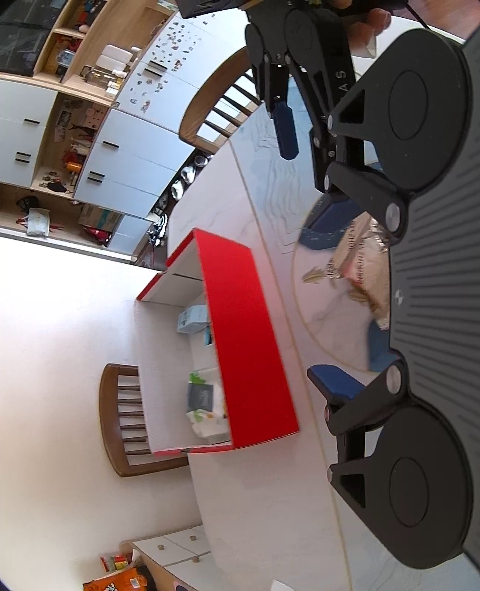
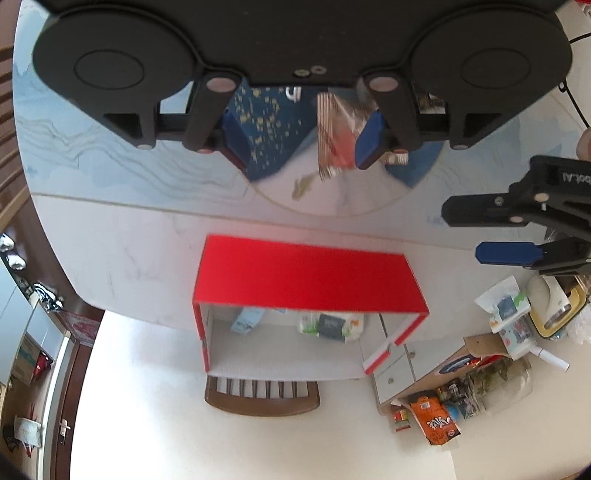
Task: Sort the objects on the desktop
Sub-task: 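Withdraw both tools from the red box back to the item pile, then move the left tool over the dark snack bag while the right tool approaches the white cable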
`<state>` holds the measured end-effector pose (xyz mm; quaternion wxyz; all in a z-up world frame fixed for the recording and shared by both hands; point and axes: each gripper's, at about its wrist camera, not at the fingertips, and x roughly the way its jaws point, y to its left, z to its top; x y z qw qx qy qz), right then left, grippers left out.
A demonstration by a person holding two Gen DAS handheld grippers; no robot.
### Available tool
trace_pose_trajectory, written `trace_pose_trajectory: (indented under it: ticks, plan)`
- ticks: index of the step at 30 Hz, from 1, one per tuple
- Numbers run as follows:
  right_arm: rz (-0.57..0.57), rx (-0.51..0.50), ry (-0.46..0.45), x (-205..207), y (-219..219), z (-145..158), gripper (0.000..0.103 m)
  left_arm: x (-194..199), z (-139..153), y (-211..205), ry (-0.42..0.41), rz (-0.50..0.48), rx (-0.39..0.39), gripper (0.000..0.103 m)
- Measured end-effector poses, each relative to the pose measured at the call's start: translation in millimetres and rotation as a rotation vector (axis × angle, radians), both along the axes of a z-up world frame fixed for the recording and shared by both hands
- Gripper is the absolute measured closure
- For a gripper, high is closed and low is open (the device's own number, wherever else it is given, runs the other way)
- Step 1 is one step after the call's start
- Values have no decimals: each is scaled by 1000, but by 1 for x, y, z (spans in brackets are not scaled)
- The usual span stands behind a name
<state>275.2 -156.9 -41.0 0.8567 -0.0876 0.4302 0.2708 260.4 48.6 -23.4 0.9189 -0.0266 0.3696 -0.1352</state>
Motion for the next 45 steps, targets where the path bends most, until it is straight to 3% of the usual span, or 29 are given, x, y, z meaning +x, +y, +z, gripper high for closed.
trace_pose_trajectory:
  ticks: [5, 9, 25, 40, 45]
  plan:
    - [-17, -9, 15, -8, -7, -12, 40, -12, -14, -5, 9, -28, 7, 16]
    - [-39, -23, 21, -11, -12, -24, 40, -24, -28, -9, 15, -50, 18, 1]
    - [-86, -102, 92, -10, -10, -76, 40, -44, -92, -22, 58, -107, 85, 1]
    - [-144, -121, 105, 3, -4, -91, 48, -44, -107, -25, 85, -122, 99, 1]
    - [-133, -140, 89, -1, -6, -91, 58, -45, -109, -25, 78, -116, 109, 1]
